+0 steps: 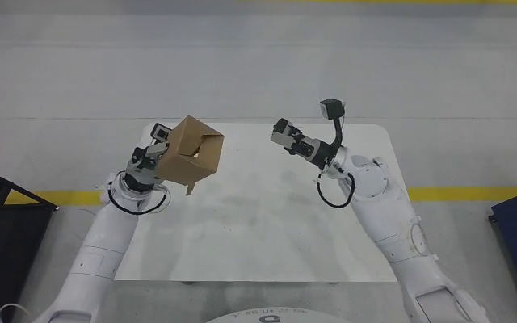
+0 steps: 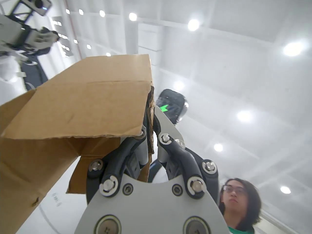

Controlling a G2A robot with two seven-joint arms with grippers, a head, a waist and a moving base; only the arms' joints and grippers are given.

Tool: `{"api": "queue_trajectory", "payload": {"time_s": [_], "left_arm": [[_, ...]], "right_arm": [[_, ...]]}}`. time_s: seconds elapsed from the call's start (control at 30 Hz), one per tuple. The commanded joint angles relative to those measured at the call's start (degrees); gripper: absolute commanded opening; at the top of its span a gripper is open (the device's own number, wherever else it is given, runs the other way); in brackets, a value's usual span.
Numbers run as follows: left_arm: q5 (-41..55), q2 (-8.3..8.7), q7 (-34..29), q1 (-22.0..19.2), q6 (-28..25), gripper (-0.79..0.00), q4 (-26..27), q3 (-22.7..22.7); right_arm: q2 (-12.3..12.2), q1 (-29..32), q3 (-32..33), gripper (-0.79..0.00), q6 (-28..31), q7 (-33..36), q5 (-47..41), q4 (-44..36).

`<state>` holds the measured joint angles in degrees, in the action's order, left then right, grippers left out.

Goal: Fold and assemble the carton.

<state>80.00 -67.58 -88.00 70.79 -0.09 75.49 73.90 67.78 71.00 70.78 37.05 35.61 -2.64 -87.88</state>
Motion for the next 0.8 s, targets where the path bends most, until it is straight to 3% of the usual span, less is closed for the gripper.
{"api": "queue_trajectory", "payload": {"time_s": [0.0, 0.2, 0.3, 0.43, 0.53, 0.63, 0.77], "left_arm": [[1.6, 0.11, 0.0, 0.4, 1.0, -0.785, 0.6, 0.2], [-3.3, 0.56, 0.0, -0.1, -1.8, -0.785, -1.0, 0.0], [-16.2, 1.11, 0.2, -1.9, -7.7, -0.785, -4.1, -0.8], [-36.4, 1.42, 7.4, -5.0, -13.2, -0.785, -3.8, -3.8], [-53.9, 1.6, 14.9, -7.0, -12.9, -0.785, -0.7, -7.3], [-68.3, 1.52, 20.2, -8.7, -9.3, -0.785, 3.4, -11.5], [-85.7, 1.25, 22.0, -10.9, -2.1, -0.785, 7.3, -18.3]], "right_arm": [[0.0, 0.2, 0.2, 0.0, 0.1, -0.2, -0.7, 0.0], [-0.3, 0.7, 1.3, 0.0, 1.1, -0.3, -2.0, 0.0], [-0.7, 1.7, 3.3, 0.0, 1.8, -0.6, -2.4, 0.3], [-1.7, 4.6, 8.7, 0.0, 3.0, -1.0, -2.7, 1.0], [-2.5, 7.6, 13.5, 0.0, 3.5, -1.2, -2.3, 1.6], [-3.2, 10.5, 17.5, 0.0, 3.8, -1.1, -2.1, 1.9], [-3.8, 13.5, 21.0, 0.0, 3.9, -1.3, -2.0, 2.5]]}}
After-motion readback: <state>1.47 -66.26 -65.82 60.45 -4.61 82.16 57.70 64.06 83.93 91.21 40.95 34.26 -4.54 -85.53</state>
